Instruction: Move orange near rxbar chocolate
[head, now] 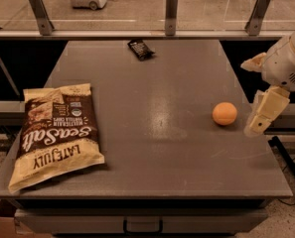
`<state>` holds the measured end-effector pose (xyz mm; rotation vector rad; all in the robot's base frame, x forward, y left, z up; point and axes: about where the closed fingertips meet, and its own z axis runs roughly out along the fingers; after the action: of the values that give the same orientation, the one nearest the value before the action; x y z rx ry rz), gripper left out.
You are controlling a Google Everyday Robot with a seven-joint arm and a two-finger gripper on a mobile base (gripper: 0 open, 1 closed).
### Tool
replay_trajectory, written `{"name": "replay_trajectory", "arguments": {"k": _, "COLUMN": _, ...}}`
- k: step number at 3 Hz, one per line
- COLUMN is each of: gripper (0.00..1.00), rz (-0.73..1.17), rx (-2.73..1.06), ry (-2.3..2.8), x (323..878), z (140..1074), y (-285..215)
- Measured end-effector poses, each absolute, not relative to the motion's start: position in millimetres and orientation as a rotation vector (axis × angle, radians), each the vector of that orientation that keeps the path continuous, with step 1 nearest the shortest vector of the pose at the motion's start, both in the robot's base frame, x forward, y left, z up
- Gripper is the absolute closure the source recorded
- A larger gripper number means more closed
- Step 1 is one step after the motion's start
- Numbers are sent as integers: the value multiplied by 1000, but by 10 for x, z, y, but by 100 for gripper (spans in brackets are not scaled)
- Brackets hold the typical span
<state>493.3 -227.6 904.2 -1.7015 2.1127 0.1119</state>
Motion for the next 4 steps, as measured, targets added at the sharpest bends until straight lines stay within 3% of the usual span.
{"name": "replay_trajectory", "arguments": {"k": 3, "gripper": 0, "rz": 285, "rx": -1690, "ry": 2137, "x": 5140, "z": 8385, "y": -2279}}
{"name": "replay_trajectory", "arguments": {"k": 4, "gripper": 18, "rz": 336, "rx": -1692, "ry": 2140, "x": 5144, "z": 8275, "y": -2238}}
